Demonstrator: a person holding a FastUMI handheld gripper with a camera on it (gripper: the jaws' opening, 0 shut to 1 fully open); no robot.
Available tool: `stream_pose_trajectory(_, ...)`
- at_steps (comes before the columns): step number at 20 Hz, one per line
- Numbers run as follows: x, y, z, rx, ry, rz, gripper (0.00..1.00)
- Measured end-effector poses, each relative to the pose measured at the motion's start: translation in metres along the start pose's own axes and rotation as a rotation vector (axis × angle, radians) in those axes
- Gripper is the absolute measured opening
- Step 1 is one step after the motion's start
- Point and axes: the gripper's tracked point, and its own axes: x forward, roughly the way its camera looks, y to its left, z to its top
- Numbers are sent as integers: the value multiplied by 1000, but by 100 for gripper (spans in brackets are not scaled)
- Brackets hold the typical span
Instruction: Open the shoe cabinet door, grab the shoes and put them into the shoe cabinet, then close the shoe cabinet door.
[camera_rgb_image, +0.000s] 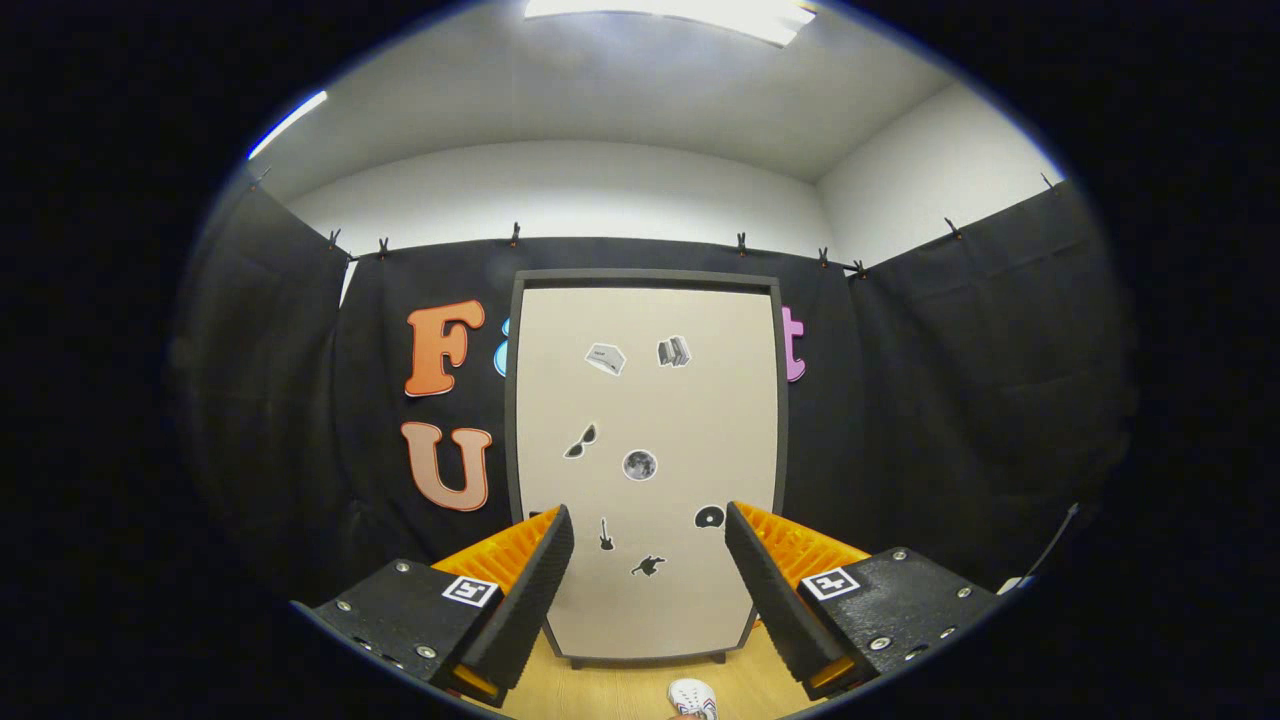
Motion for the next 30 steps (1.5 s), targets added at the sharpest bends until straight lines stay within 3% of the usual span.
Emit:
stream_pose_trajectory(24, 19, 35, 9, -46, 3, 34, 95)
stream_pose_trajectory(30, 37, 33, 15, -63, -14, 4, 95)
